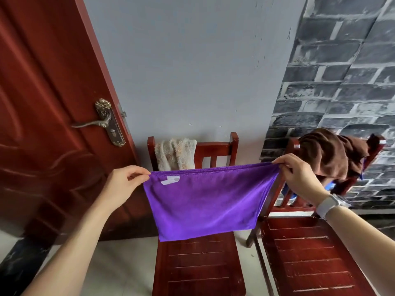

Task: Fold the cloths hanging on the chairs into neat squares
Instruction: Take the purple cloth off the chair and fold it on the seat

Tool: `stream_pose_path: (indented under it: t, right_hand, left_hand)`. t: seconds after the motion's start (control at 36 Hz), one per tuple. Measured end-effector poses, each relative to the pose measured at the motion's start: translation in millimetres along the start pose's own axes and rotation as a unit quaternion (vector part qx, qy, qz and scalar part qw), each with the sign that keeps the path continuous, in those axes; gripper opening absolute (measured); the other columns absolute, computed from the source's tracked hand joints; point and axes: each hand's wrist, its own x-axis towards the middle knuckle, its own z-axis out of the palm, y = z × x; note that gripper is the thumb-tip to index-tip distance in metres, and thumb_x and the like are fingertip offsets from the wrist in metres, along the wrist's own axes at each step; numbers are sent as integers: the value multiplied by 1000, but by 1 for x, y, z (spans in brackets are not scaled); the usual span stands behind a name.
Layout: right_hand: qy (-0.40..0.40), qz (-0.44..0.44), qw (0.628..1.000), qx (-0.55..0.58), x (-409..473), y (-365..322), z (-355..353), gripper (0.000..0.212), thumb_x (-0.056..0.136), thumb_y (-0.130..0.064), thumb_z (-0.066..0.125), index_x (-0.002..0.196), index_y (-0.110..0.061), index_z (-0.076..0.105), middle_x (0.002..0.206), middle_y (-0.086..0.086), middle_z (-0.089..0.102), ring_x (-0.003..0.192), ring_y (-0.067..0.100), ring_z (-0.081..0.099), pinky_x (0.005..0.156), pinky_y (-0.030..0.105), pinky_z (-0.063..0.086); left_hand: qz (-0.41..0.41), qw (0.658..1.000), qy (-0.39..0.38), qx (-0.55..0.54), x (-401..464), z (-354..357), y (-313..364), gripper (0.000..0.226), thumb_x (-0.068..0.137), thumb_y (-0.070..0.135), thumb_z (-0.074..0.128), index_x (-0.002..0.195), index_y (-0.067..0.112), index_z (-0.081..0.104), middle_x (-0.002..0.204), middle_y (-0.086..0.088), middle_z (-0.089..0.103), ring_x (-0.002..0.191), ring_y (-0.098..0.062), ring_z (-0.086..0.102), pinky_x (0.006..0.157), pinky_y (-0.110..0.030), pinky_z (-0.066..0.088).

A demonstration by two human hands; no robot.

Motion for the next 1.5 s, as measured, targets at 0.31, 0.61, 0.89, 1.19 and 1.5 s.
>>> stream_pose_path:
  t: [0.31,0.61,0.89,1.19,1.5]
  right_hand:
    - [-1,73,991,110,18,0,5,35,84,10,49,84,-22,64,87,3,64,74,-14,58,72,1,43]
    - [-65,-7,997,-42,26,7,11,24,82,11,54,97,1,69,97,15,64,88,25,61,80,16,40]
    - [-161,42,983,-78,20,17,28,24,78,12,52,91,1,70,94,17,64,88,30,59,80,24,37]
    - [-191,18,979,-73,25,24,44,23,82,11,51,94,0,68,87,5,51,85,24,55,80,22,36]
    - [-309,93,943,-83,31,35,53,24,82,3,53,100,-3,69,101,11,67,91,19,57,81,20,37]
  left_hand:
    - [28,997,65,3,4,-5,9,33,79,-6,63,72,27,64,74,28,66,70,7,59,68,-3,42]
    - [74,978,52,189,8,-5,-1,14,81,1,64,91,5,73,82,-4,65,79,-18,62,73,-16,40]
    - [119,939,53,317,-3,11,-16,39,84,28,33,82,13,68,79,-2,62,80,-15,46,57,-35,53]
    - [21,939,58,337,-4,23,-43,12,84,4,60,87,12,69,87,-6,65,83,-32,59,68,-42,52]
    - [-27,959,59,276,4,50,-60,15,87,6,55,91,11,68,96,-7,65,91,-31,61,74,-38,47]
